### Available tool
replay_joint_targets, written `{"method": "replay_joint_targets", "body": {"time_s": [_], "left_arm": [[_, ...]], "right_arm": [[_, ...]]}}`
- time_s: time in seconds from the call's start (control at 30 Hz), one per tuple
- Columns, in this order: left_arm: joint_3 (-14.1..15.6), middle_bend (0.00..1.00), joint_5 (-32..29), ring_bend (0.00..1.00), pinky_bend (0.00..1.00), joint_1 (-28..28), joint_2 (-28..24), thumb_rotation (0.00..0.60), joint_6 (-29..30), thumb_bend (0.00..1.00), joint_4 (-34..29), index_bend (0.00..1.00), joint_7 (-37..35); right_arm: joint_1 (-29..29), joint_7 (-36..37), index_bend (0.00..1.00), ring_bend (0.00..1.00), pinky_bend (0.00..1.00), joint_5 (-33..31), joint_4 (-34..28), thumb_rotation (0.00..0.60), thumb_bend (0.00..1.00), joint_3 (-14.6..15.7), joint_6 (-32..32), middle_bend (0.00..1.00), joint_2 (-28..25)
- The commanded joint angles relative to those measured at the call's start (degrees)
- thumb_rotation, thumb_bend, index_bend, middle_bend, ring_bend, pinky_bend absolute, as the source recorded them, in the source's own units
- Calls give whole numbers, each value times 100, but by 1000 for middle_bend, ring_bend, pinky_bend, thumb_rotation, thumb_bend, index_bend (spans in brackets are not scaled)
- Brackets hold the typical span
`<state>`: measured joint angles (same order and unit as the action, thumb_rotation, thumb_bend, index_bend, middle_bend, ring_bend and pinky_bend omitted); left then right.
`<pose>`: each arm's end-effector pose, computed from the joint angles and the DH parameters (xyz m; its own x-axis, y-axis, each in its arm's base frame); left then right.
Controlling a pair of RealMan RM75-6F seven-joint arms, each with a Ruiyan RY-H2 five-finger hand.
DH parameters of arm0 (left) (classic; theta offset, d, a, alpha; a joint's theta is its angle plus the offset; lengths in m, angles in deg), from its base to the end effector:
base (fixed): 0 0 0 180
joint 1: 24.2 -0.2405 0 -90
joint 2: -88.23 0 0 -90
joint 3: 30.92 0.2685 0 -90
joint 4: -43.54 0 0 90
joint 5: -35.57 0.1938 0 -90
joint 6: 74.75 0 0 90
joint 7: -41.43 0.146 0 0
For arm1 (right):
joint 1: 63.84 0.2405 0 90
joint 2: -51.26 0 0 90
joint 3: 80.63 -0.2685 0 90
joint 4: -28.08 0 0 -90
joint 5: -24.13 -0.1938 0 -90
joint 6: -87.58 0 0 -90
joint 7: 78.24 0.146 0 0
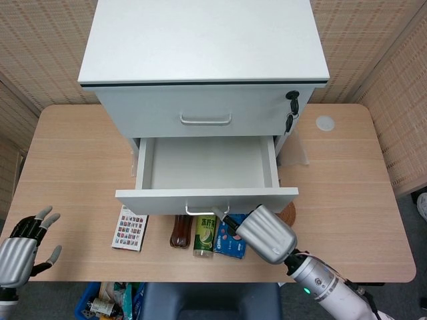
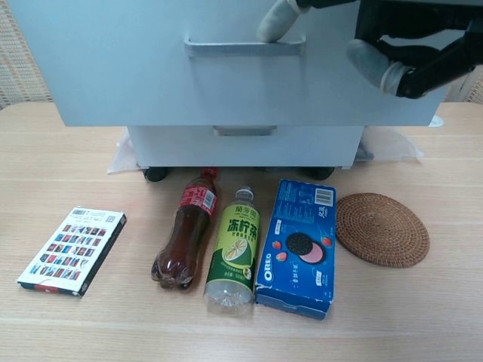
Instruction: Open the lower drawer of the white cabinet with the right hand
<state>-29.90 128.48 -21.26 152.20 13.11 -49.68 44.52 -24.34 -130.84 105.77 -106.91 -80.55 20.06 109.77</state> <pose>-0.3051 0.1580 0.1695 0.4400 0.0298 0.8975 0.8948 -0.0987 -0.4354 -0.0618 -0.2235 0.1333 0.6835 0.1143 0.7209 -0.4813 -0.6719 0.5629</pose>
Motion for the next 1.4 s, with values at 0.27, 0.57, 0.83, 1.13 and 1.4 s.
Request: {"method": "replay_joint_targets", "body": {"time_s": [0.27,0.57,0.83,1.13,1.4], "left_arm": [[15,103,15,157,154,2,-3,600,5,336,7,158,-3],[19,103,33,157,153,3,5,600,25,337,0,158,-9],[20,103,21,157,154,4,0,600,22,336,-7,158,-3],[-7,103,-99,157,153,27,8,600,-64,337,39,157,-51],[-82,103,-122,157,154,89,47,600,-72,336,34,158,-15]], "right_arm": [[-239,78,162,950,975,372,0,600,661,83,43,865,-4],[-587,336,162,947,974,1120,0,600,654,200,-99,855,-117],[-1115,727,162,869,948,1909,0,600,625,343,-596,778,-388],[-2392,1279,162,799,913,2670,0,600,623,798,-1963,728,-1240],[-3293,2130,162,758,874,2440,854,600,622,928,-2935,698,-1553]]}}
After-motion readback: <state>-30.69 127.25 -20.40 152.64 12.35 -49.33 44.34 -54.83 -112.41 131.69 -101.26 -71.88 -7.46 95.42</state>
